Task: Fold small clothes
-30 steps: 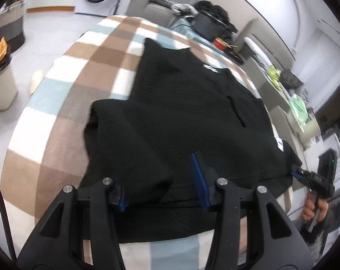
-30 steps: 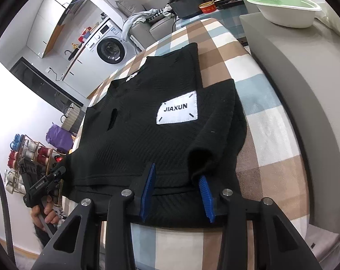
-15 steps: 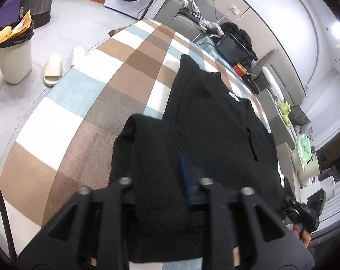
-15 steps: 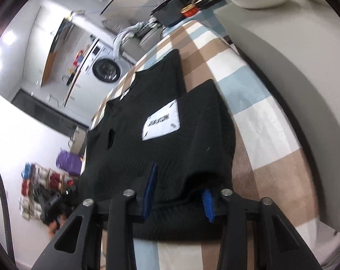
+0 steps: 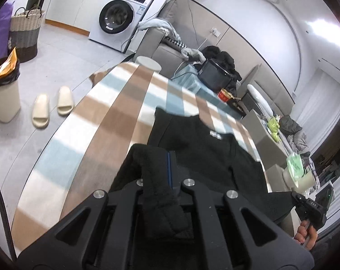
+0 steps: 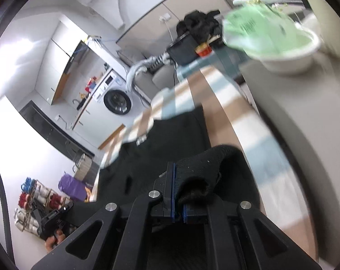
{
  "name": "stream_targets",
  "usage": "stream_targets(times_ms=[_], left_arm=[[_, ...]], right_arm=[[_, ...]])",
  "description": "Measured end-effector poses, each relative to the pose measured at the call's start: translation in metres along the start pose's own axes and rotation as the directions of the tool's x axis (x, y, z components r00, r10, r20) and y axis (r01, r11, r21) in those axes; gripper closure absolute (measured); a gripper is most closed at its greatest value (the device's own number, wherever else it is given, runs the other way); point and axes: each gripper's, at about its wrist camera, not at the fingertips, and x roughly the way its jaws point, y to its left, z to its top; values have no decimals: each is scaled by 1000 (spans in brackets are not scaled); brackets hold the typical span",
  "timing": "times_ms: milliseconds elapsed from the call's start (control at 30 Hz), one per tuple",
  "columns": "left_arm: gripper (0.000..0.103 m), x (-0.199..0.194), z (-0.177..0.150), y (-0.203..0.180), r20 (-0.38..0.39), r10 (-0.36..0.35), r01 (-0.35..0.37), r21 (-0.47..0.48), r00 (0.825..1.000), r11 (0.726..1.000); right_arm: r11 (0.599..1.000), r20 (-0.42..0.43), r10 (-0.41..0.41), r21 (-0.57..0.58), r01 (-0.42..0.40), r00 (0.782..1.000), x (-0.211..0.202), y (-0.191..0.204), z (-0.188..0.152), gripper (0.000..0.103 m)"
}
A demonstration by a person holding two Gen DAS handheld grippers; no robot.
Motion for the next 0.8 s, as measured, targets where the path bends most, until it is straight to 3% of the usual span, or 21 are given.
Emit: stream_targets(times_ms=[200,467,533,633,800], left_arm=[[102,49,41,-13,-7,-11,11,-2,1000,1000],[102,118,86,0,-57,-16,10,-106,998,994],[102,137,91,9,-106,1,-16,-143,994,990],[100,155,90,18,-162,1,-29,-174,987,984],[83,156,79,14,-164,-16,-9,-152,986,988]], right_arm=[[999,66,-19,49,16,998,40,8,46,98],[994,81,-43,106,34,996,85,13,91,98],[992,40,-56,118,51,998,103,11,98,97],[984,-56,-49,167,57,997,128,-1,100,87],[981,-143,-46,181,71,989,145,-11,74,70]])
